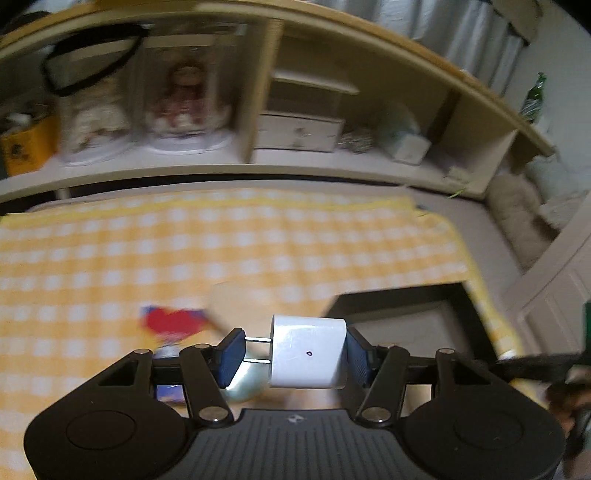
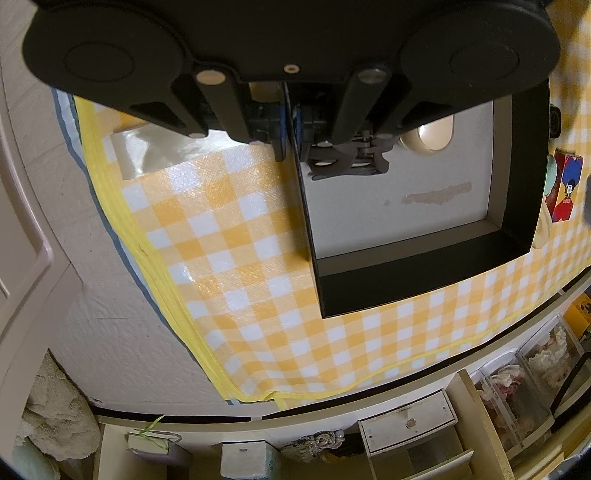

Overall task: Organize rigid objects
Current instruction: 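Carry the white charger with the left gripper into the box and release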

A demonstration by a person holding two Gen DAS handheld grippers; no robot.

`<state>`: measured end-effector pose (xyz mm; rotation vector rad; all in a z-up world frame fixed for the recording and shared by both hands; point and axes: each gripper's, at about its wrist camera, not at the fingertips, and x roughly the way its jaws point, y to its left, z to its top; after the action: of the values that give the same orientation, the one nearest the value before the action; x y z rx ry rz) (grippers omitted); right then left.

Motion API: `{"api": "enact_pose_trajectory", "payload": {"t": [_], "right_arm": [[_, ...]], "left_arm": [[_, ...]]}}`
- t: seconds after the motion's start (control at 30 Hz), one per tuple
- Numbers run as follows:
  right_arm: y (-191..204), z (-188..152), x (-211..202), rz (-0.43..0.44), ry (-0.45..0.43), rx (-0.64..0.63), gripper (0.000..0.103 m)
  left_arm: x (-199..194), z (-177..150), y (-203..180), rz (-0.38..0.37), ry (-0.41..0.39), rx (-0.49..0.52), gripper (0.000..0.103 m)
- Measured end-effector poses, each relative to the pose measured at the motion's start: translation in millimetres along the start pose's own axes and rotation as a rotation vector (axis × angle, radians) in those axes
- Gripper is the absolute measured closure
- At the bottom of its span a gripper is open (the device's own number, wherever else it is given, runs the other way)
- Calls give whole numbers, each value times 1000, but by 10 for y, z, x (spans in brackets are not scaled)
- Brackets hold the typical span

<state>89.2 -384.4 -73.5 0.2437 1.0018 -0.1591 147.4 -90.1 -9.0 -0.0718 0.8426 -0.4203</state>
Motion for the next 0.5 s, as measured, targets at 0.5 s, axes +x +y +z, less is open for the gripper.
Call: {"api": "enact_pose_trajectory", "payload": {"t": [0.5], "right_arm": [[-17, -13, -11, 16, -11, -7, 97]], "left_arm": [[1027, 21, -1247, -144, 113, -77, 44]]}}
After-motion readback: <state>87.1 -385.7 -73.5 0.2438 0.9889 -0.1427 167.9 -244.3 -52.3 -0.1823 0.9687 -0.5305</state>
